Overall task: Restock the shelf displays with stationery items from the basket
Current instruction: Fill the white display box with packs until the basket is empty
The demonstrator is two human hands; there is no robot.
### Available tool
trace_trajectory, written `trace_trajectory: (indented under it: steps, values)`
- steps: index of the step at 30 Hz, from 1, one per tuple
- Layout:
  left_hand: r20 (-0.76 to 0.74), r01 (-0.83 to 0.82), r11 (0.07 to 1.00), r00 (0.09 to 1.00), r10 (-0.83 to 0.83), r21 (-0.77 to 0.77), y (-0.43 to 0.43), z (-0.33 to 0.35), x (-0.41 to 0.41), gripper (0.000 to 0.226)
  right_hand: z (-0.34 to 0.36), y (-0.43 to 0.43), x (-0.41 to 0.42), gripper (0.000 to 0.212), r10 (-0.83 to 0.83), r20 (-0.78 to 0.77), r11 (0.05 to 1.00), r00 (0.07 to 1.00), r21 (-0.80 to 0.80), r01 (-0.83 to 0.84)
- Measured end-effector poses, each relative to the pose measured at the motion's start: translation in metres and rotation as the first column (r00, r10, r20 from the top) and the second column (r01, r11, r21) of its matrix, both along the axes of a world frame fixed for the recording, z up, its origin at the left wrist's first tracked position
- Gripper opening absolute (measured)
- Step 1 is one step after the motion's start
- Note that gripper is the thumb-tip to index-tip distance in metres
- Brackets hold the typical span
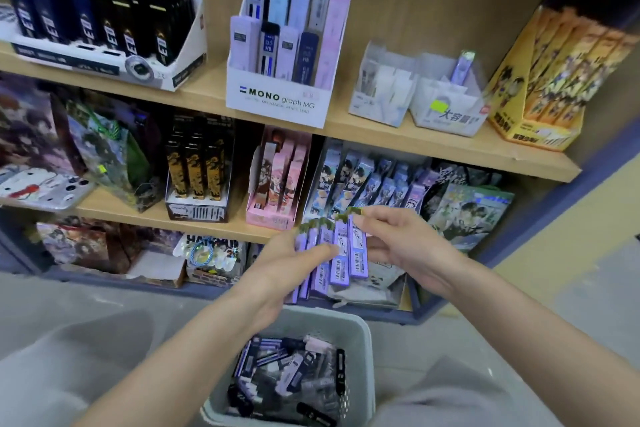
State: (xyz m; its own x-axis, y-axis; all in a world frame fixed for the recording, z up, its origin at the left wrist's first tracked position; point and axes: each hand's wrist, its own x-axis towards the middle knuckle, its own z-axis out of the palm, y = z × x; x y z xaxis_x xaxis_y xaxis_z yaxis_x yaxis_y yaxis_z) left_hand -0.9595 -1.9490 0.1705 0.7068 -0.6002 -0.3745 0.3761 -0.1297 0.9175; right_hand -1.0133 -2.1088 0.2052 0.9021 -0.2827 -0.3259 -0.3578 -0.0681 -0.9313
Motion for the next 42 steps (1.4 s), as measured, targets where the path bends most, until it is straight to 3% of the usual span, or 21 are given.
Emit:
trace_trajectory:
  steps: [5,8,10,12,15,19,29,32,38,42]
  values:
    - [-0.060,-0.015,0.999,0.998,0.013,-0.043,-0.021,0.028,0.005,0.005,0.032,-0.017,0.001,0.018,-0.096,0.033,0.992,0.995,-0.082,0.098]
    - [0.007,-0.006,0.999,1.000,0.006,-0.051,-0.035,0.041,0.011,0.006,0.070,-0.039,0.004,0.014,-0.193,0.215,0.947,0.957,-0.214,0.239]
    - [0.056,-0.010,0.999,0.998,0.012,-0.044,-0.043,0.047,0.017,0.008,0.101,-0.058,0.009,0.009,-0.236,0.410,0.863,0.881,-0.328,0.384]
    - [0.091,-0.022,0.999,0.996,0.026,-0.040,-0.050,0.050,0.023,0.014,0.123,-0.079,0.019,0.013,-0.215,0.611,0.719,0.762,-0.429,0.547]
    - [0.110,-0.029,0.999,0.993,0.032,-0.032,-0.059,0.053,0.029,0.012,0.135,-0.112,0.042,0.020,-0.118,0.749,0.505,0.652,-0.520,0.689]
    - [0.107,-0.042,0.999,0.993,0.043,-0.016,-0.065,0.052,0.034,0.012,0.134,-0.149,0.076,0.011,-0.078,0.713,0.391,0.697,-0.621,0.679]
    - [0.068,-0.056,0.997,0.996,0.059,-0.044,-0.073,0.049,0.045,0.015,0.126,-0.188,0.111,0.023,-0.148,0.394,0.314,0.907,-0.851,0.421]
    - [0.052,-0.066,0.996,0.996,0.069,-0.058,-0.075,0.048,0.046,0.011,0.124,-0.193,0.116,0.030,-0.147,0.438,0.300,0.887,-0.834,0.462]
    - [0.053,-0.087,0.994,0.994,0.091,-0.072,-0.078,0.046,0.044,0.006,0.121,-0.190,0.113,0.037,-0.144,0.480,0.185,0.865,-0.846,0.500]
    - [0.058,-0.087,0.995,0.994,0.090,-0.043,-0.076,0.046,0.042,0.013,0.120,-0.155,0.090,0.025,-0.058,0.663,0.164,0.747,-0.731,0.662]
